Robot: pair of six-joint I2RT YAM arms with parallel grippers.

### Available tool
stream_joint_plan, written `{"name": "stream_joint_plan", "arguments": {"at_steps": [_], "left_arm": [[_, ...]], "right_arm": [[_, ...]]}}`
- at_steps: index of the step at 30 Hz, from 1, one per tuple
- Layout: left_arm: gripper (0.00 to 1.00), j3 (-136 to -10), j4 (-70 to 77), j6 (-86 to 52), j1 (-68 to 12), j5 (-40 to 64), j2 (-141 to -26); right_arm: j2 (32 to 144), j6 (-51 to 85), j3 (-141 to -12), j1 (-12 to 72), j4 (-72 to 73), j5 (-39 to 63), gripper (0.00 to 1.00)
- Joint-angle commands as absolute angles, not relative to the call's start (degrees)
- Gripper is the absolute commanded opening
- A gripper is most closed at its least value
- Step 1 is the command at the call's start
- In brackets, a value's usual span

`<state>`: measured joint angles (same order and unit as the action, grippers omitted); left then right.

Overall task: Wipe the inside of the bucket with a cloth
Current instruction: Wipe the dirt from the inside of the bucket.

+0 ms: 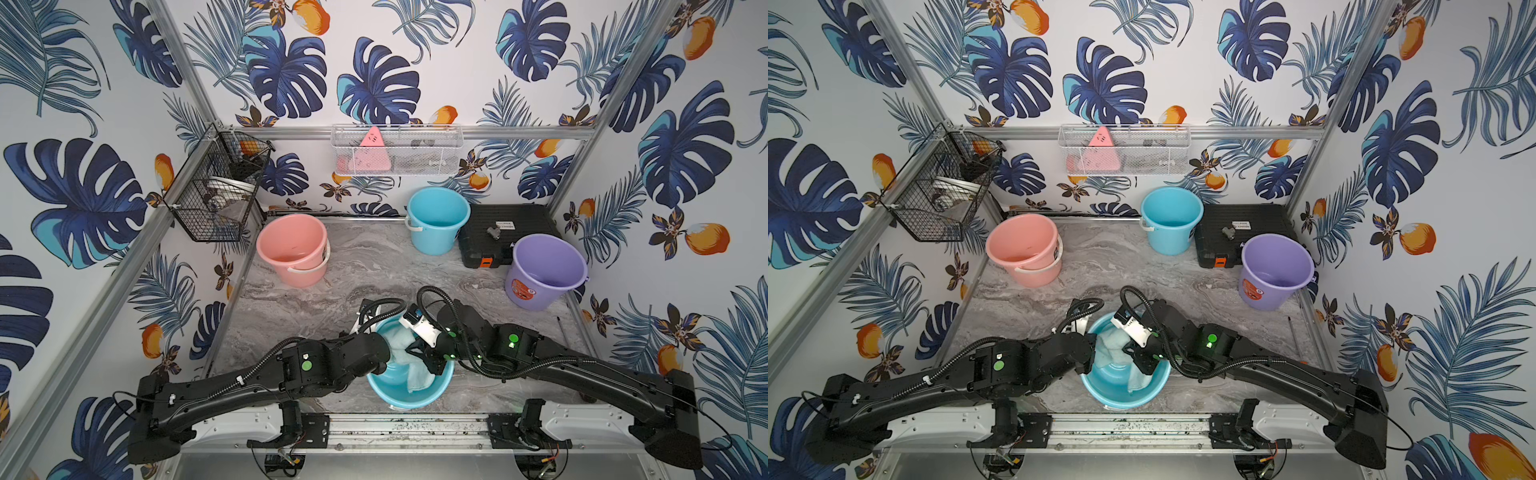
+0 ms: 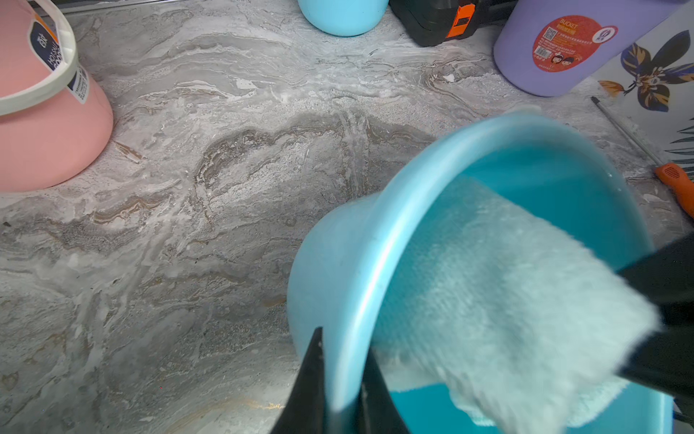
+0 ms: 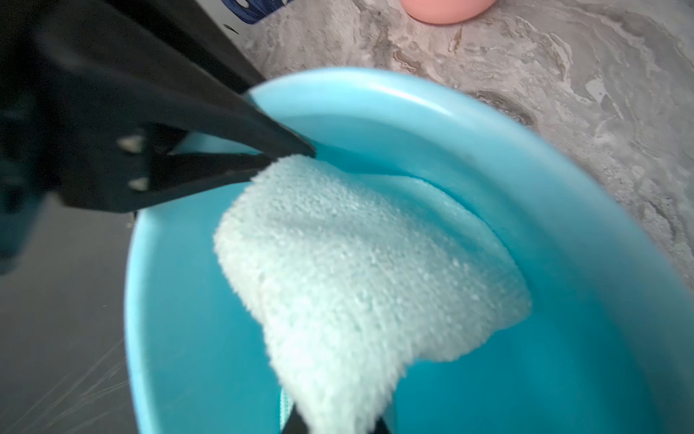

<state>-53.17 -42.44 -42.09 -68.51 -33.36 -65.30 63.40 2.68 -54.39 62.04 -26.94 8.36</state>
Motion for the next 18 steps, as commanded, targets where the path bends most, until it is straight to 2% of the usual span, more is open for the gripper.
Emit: {"name": "stream_joint_plan", "arguments": {"at_steps": [1,10,18], "left_arm": [[0.0,-53.53,-41.19,-42.36,-68.55,-33.16,-65.3],[0.0,-53.94,-40.57,-42.19,-68.55,-32.57,-65.92],[0.0,-53.7,-40.36,-42.19,-68.55,-32.35,-65.48]], "right_arm": [[61.17,4.54,-55.82,62.18,-29.44,13.65,0.0],[59.81,9.78,-53.61,62.14,-19.02,21.91,0.0],[65.52,13.94,-51.06,62.15,-7.97,23.21,0.0]]}}
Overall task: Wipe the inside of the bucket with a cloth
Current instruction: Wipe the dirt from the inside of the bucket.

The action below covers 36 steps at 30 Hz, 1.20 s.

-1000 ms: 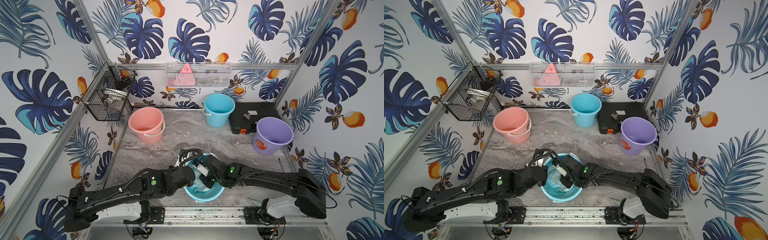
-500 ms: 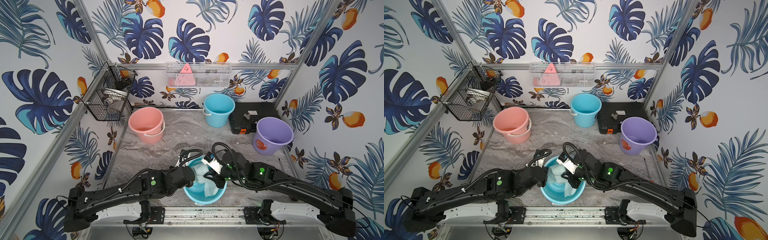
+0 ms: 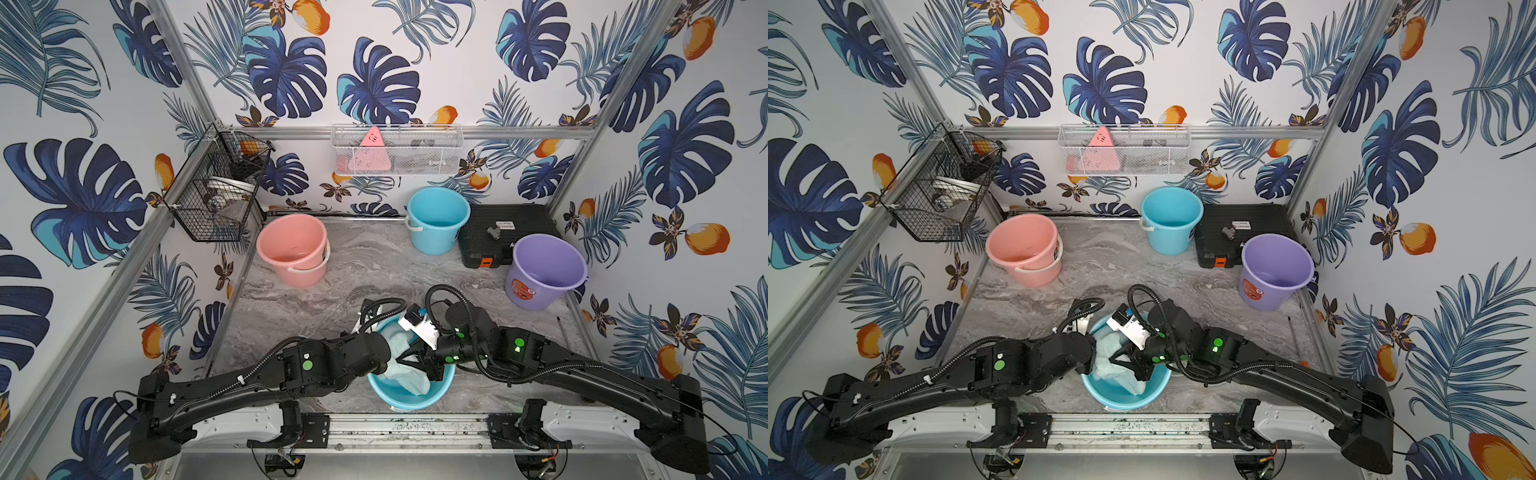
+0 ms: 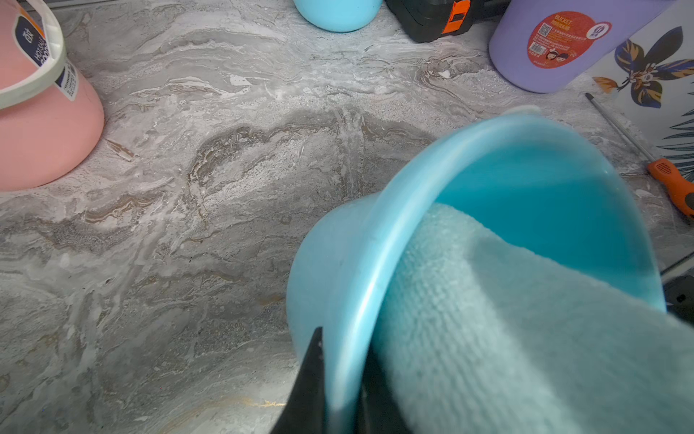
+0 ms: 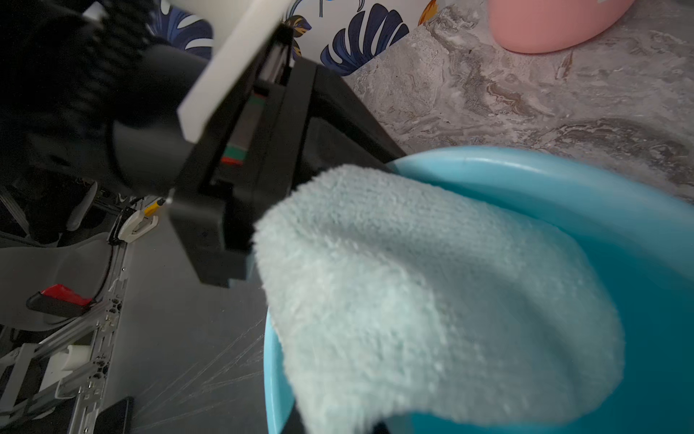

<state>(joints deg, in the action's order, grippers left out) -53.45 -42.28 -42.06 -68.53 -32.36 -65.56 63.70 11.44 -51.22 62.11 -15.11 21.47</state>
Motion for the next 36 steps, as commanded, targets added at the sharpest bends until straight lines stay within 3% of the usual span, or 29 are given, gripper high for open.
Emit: {"name": "stream_joint_plan", "arguments": {"at_steps": [1,16,29,36], "left_arm": [[0.0,-53.77,-40.36,-42.18,-68.56,-32.37,-65.56],[0.0,-53.48,-41.2,-42.24,-68.56,-32.86,-64.03],[0.0,-53.47,-41.11,-42.45,-68.6,-32.72,-64.08],[0.0,-53.4,-42.02,-42.64,-68.64,-33.2,-63.83]], "right_arm": [[66.64,14.27,-50.6,62.14,-6.76,23.97,0.0],[81.75,19.41,-43.73,62.11,6.02,20.96,0.0],[95.2,22.23,-49.54,62.14,0.48,-9.26,0.0],[95.68,19.96,-50.95,64.67,-3.32,-14.0,0.0]]}}
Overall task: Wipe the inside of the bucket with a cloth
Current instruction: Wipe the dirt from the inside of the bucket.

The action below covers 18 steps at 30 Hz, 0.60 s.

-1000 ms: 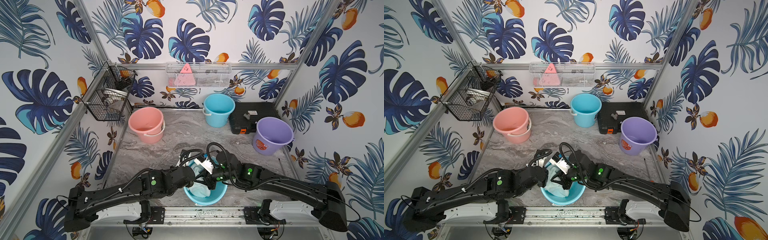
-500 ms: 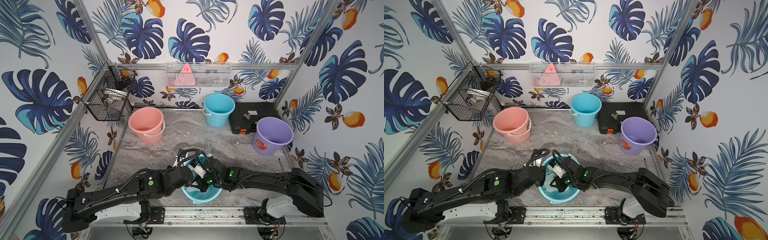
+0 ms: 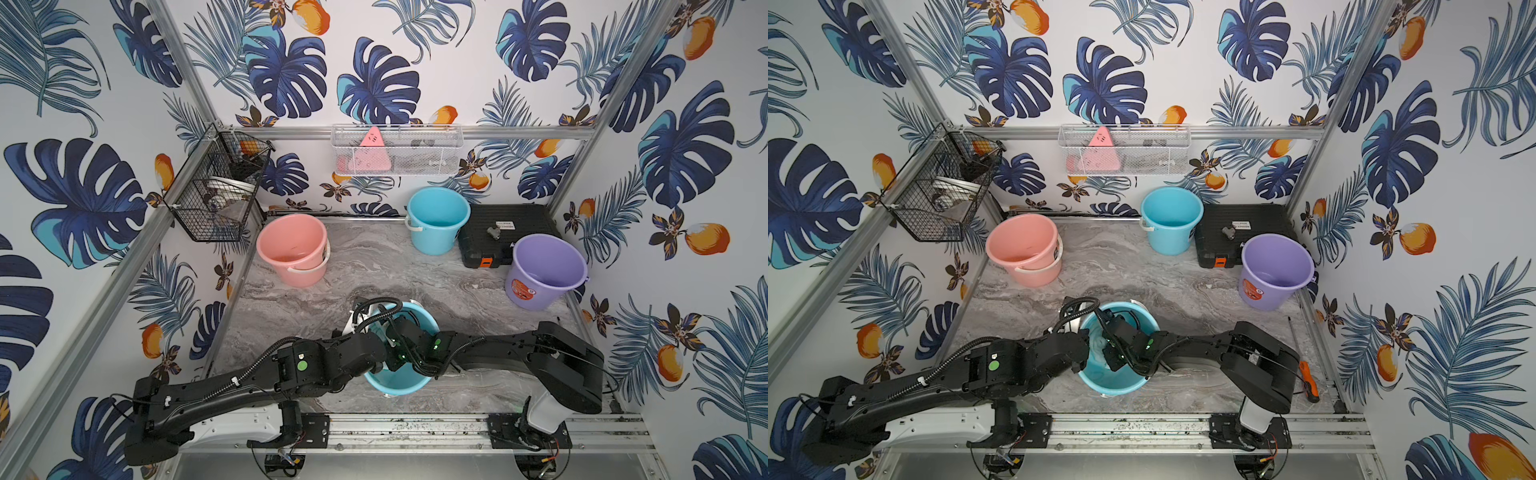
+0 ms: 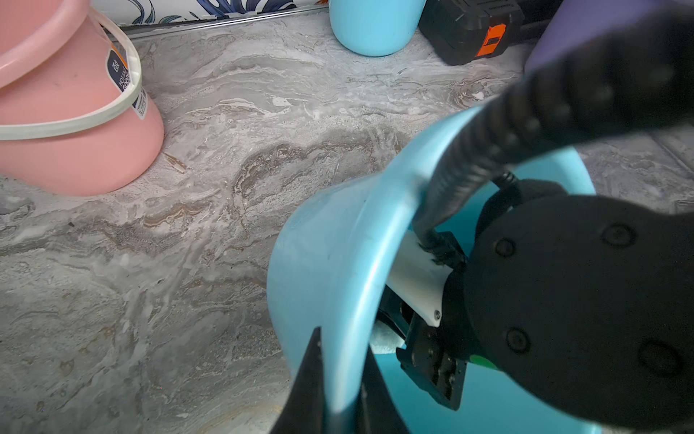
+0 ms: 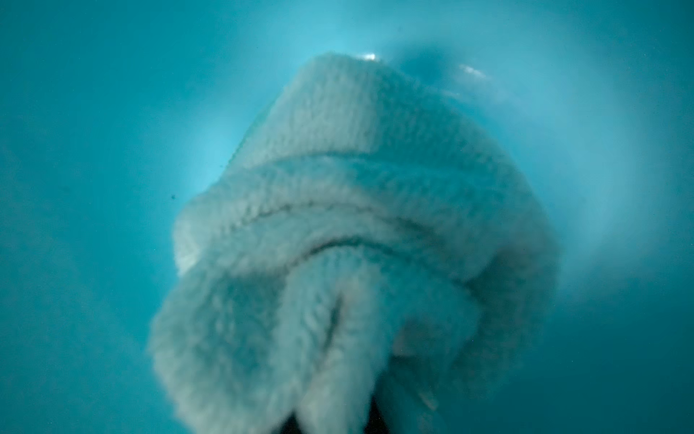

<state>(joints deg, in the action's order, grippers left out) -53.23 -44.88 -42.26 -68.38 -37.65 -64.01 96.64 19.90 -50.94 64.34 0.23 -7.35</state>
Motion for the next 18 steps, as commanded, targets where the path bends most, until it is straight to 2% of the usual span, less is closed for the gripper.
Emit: {"name": "stream_joint_plan", "arguments": {"at_steps": [1,9,18], "left_arm": [[0.0,-53.34,-42.08,-42.71,-68.63,-33.22,-63.74],[0.0,-52.67,-41.35,-42.65,-68.59,-32.67,-63.77],[0.0,-52.82,-41.39,-42.33,-68.61,-32.21,-63.39]], "right_arm": [[94.71,19.74,-50.58,64.8,-3.56,-13.69,0.0],[77.54,13.12,-44.8,65.39,-3.54,-10.55,0.0],[63.09,-7.28,-44.44,65.61,-7.29,-6.92,0.0]]}}
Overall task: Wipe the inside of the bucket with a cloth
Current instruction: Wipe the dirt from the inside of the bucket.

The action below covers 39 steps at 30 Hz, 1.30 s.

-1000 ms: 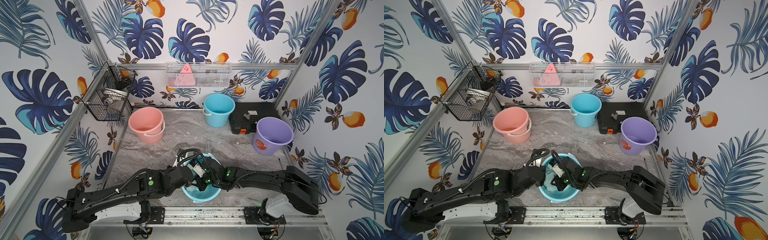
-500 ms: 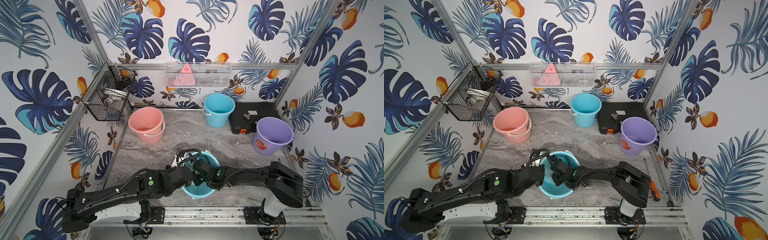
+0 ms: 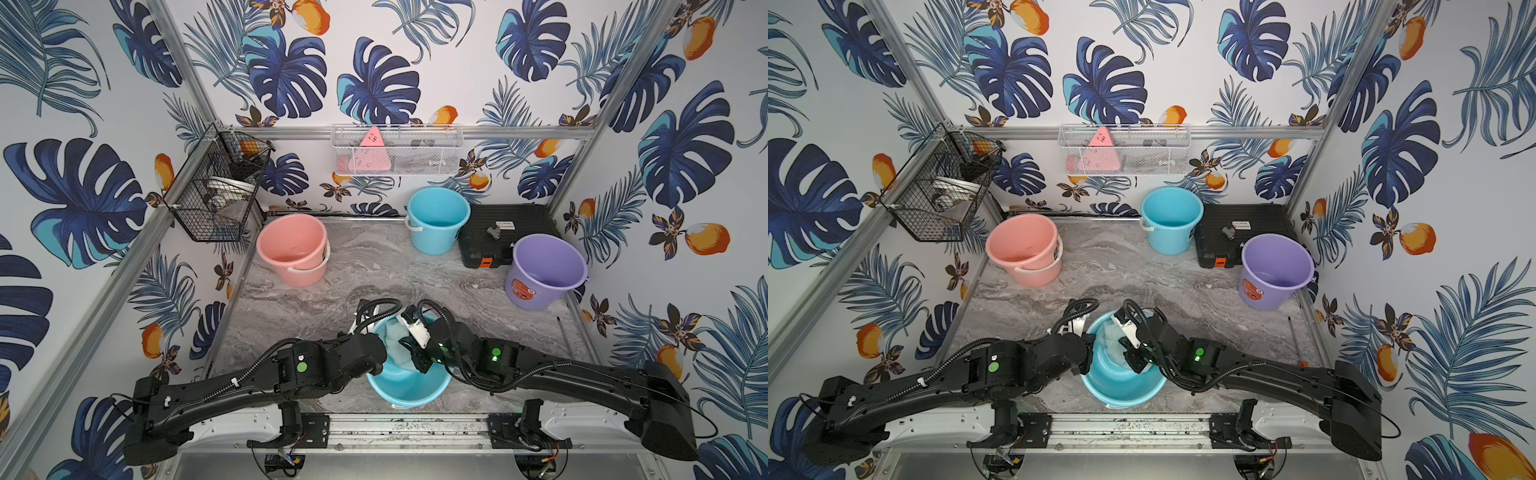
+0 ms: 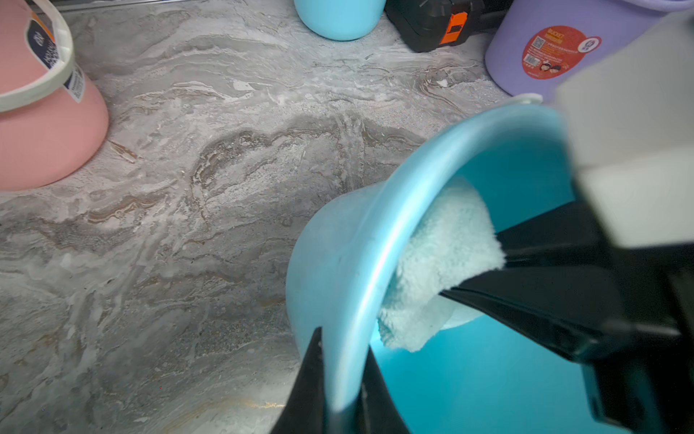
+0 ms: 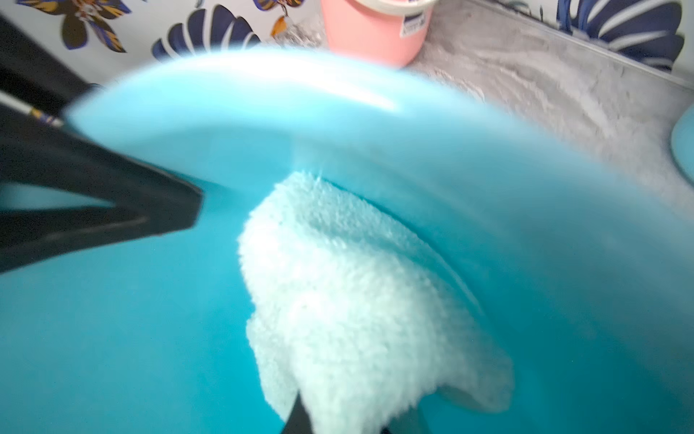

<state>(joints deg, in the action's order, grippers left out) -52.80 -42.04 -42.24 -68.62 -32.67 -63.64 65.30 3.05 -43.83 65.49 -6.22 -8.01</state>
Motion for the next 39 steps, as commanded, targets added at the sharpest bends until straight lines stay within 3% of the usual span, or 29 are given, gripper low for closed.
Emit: {"name": "stream_joint_plan", "arguments": {"at_steps": [1,6,13,20,31,39], "left_arm": [[0.0,-52.82,-41.39,-42.36,-68.64,-32.17,-63.37],[0.0,-52.88,-41.4,-42.25,-68.64,-31.65,-63.37],[0.0,-52.92,-41.4,-42.34,-68.64,-31.26,-63.18],[0.0,-52.65,-40.52,-41.58,-68.64,-30.57,-63.11],[0.0,-53.0,-39.68,-40.61,-68.64,-30.24,-63.11],[0.0,-52.71,-39.43,-40.87,-68.73,-29.94,-63.02]], "right_arm": [[62.25,-9.63,-44.71,65.61,-7.22,-6.58,0.0],[59.47,-25.38,-46.99,66.6,-7.13,-6.42,0.0],[59.36,-49.13,-46.33,69.57,-4.01,-13.6,0.0],[62.86,-66.41,-40.59,70.84,7.34,-19.61,0.0],[72.45,-66.22,-31.06,69.47,23.37,-17.27,0.0],[83.0,-61.6,-31.71,67.63,20.72,-11.86,0.0]]}}
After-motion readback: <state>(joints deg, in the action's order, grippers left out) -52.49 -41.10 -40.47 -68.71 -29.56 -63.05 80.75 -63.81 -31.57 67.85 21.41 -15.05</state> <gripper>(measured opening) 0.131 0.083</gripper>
